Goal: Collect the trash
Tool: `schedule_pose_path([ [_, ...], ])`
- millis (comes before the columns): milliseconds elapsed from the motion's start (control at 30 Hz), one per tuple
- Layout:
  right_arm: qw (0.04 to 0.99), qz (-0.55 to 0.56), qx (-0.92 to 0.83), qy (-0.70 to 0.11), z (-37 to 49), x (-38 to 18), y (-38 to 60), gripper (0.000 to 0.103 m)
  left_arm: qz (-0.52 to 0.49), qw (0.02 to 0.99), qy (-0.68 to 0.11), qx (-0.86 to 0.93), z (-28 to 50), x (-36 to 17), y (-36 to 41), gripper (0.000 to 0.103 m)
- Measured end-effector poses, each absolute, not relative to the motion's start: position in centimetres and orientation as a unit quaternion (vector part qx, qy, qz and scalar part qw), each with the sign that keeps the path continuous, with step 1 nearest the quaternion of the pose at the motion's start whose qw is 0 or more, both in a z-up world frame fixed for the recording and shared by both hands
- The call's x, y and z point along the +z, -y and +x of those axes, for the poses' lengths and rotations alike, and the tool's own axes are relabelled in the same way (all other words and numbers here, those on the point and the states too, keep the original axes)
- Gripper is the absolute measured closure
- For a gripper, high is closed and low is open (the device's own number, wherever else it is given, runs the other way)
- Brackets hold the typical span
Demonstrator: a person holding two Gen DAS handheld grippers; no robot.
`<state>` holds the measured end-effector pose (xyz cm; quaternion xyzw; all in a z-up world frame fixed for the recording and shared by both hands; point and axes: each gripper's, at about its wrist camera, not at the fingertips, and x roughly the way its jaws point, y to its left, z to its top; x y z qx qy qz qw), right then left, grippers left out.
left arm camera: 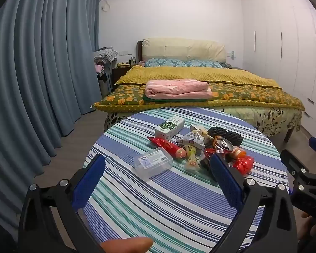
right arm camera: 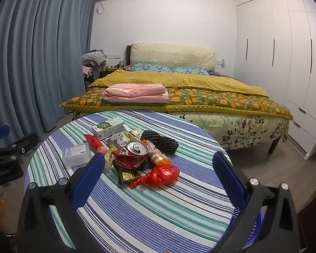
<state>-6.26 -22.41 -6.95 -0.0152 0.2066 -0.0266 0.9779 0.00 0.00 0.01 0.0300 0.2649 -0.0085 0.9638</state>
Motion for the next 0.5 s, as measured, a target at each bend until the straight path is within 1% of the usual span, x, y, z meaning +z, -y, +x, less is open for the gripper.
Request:
schedule_pose_path([
  [500,0.977,-0.018,-0.029,-0.21,-6.15,-7.12,21.84,0.005,0.027,0.963,-0.267,-0.011,-0.12,-0.12,-0.66,0.005],
])
